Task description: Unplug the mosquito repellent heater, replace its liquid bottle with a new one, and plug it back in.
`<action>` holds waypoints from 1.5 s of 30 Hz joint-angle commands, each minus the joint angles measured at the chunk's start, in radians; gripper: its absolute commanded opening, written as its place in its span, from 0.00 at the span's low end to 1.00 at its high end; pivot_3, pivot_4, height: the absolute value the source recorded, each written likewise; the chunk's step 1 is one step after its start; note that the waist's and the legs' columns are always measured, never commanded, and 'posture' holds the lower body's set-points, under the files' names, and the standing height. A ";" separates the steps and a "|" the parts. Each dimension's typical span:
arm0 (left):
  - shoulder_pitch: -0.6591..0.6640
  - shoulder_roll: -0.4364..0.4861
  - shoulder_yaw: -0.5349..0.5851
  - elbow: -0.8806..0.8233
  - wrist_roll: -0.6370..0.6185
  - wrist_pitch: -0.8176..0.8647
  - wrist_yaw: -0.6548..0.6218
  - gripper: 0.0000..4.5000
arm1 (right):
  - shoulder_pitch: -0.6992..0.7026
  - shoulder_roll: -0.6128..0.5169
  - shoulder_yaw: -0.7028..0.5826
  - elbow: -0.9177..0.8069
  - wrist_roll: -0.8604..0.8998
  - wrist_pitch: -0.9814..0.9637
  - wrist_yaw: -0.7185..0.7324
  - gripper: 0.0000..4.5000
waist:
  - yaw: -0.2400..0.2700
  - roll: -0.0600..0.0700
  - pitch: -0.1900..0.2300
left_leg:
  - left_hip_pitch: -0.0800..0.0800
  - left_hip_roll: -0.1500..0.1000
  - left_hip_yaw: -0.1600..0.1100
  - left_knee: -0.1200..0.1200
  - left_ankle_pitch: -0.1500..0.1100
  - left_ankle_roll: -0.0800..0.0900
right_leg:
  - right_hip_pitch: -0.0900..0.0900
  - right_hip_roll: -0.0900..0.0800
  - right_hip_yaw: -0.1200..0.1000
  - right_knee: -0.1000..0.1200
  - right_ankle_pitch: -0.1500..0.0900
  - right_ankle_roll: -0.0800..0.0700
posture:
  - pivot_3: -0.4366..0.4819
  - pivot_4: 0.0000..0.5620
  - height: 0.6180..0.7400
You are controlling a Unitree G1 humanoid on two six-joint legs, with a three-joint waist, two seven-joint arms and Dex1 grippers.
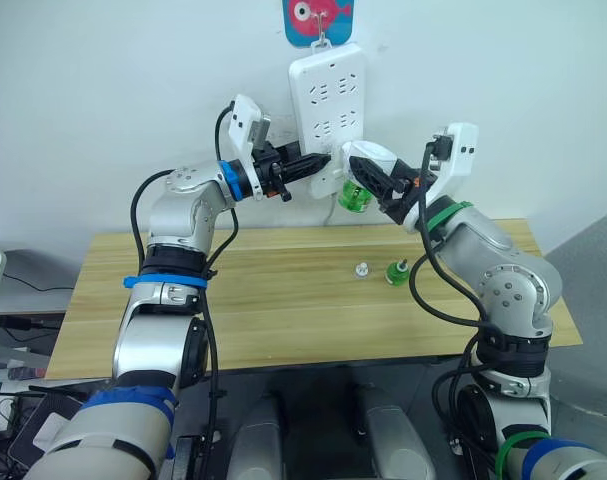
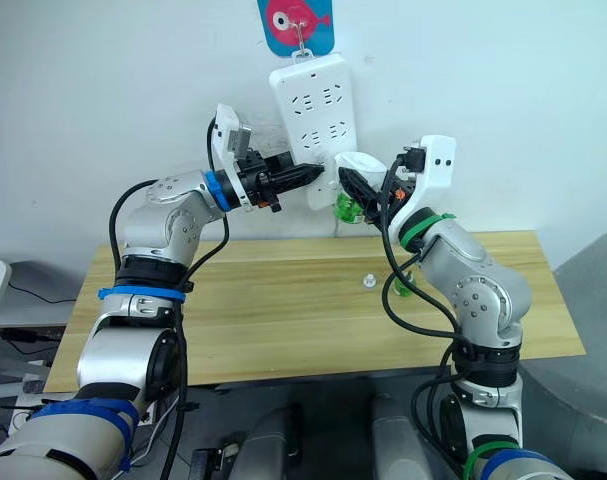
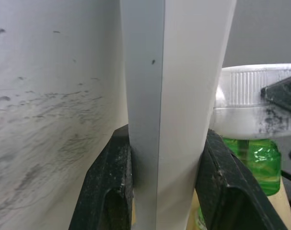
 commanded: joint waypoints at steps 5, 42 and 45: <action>-0.002 -0.024 -0.024 -0.039 -0.014 -0.002 -0.038 0.29 | 0.000 -0.237 0.355 -0.013 -0.381 -0.316 0.199 0.65 | -0.003 0.000 0.000 | 0.000 0.000 0.000 0.000 0.000 0.000 | 0.000 0.000 0.000 0.000 0.000 0.000 | 0.27 0.44 1.00; 0.005 -0.021 -0.005 -0.039 0.004 -0.012 -0.028 0.29 | -0.028 0.031 0.185 0.100 -0.361 -0.293 0.169 0.95 | -0.010 0.000 -0.001 | 0.001 0.000 0.001 0.002 0.001 -0.001 | 0.000 0.001 0.001 0.003 0.001 -0.001 | 0.28 0.45 1.00; 0.022 -0.004 0.003 -0.030 0.015 -0.028 -0.007 0.29 | 0.037 -0.021 0.179 0.011 -0.337 -0.229 0.205 1.00 | 0.003 0.000 -0.001 | -0.001 0.000 -0.001 0.000 0.000 -0.001 | 0.000 0.000 0.000 0.000 0.001 -0.001 | 0.28 0.45 1.00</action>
